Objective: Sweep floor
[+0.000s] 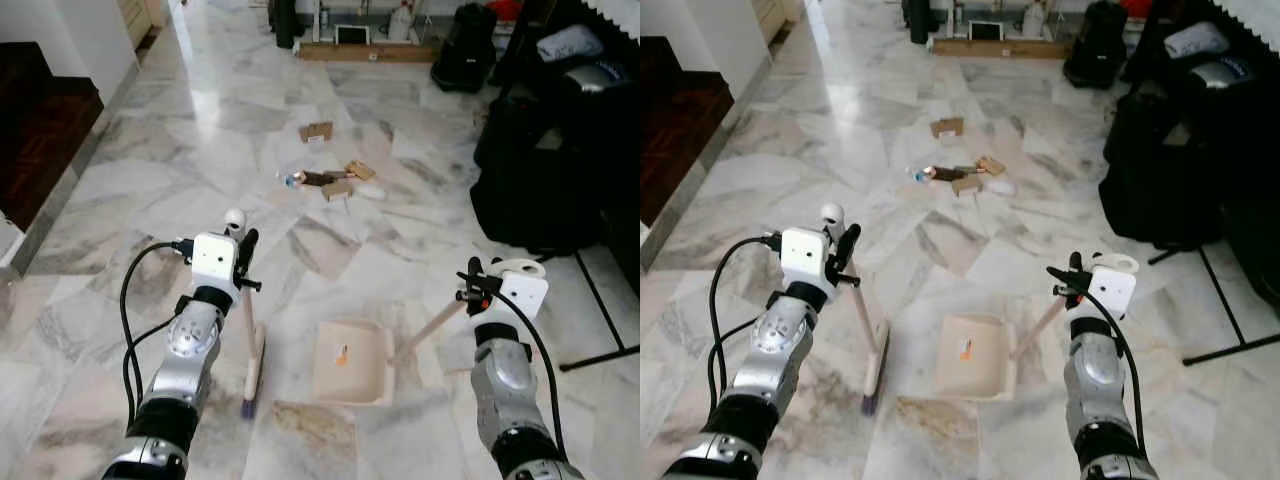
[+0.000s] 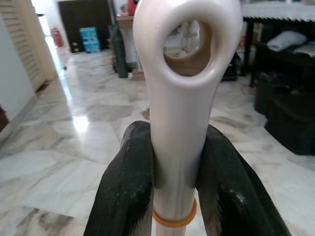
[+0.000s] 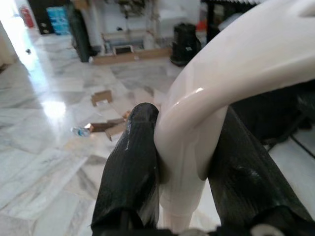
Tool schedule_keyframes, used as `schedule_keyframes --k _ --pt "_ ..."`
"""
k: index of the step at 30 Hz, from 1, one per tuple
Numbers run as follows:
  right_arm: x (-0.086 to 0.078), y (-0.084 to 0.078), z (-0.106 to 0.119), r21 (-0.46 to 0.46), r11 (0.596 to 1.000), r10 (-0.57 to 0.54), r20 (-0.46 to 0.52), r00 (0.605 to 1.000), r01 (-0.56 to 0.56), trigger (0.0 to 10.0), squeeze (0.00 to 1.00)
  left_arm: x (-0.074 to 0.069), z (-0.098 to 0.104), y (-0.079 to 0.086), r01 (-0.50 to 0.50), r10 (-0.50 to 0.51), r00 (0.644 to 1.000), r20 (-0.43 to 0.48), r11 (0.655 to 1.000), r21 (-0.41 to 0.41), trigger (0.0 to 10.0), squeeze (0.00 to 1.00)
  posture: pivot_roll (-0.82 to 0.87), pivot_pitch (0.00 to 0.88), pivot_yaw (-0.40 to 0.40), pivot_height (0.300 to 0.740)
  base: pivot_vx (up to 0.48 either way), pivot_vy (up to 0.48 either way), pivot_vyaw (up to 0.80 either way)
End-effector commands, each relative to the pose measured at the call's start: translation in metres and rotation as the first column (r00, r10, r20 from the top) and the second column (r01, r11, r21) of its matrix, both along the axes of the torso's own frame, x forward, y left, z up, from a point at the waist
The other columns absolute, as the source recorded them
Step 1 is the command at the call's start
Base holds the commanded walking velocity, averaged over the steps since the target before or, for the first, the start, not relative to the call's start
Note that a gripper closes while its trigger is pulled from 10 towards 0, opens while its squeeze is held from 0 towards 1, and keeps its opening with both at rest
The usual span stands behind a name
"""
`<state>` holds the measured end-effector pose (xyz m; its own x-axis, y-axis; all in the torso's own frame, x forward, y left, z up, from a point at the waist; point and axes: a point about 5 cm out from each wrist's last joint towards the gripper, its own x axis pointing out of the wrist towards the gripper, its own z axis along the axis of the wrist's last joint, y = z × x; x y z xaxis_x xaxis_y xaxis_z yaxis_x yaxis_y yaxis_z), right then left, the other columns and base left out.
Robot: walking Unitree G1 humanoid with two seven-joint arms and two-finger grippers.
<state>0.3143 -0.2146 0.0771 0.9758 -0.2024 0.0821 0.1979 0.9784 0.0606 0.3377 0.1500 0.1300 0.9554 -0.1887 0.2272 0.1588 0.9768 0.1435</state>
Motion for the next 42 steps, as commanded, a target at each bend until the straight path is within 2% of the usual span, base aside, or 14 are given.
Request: schedule_keyframes --k 1,8,25,42 --pt "0.0045 0.0009 0.0174 -0.019 1.000 0.015 0.087 0.996 -0.013 10.0 0.00 0.0021 0.0081 0.0010 -0.005 0.005 0.999 0.047 1.000 0.008 10.0 0.00 0.12 0.062 -0.054 0.740 0.322 0.000 0.00" --pt "0.0039 -0.0043 0.0228 -0.029 1.000 0.003 0.105 0.994 0.000 10.0 0.00 0.0025 0.0068 0.0018 -0.010 0.010 0.999 0.048 1.000 0.003 10.0 0.00 0.11 0.042 -0.058 0.740 0.328 0.000 0.00" --pt "0.0023 -0.0011 0.0210 -0.047 0.999 0.017 0.092 0.996 -0.013 10.0 0.00 0.0025 0.0062 0.0038 -0.004 0.003 0.999 0.054 1.000 0.009 10.0 0.00 0.12 0.022 -0.051 0.740 0.328 0.000 0.00" --pt "0.0037 0.0007 0.0220 -0.052 0.998 0.034 0.084 0.996 -0.029 10.0 0.00 0.0031 0.0073 0.0041 -0.011 0.010 0.998 0.056 1.000 0.007 10.0 0.00 0.12 0.053 -0.060 0.740 0.328 0.000 0.00"
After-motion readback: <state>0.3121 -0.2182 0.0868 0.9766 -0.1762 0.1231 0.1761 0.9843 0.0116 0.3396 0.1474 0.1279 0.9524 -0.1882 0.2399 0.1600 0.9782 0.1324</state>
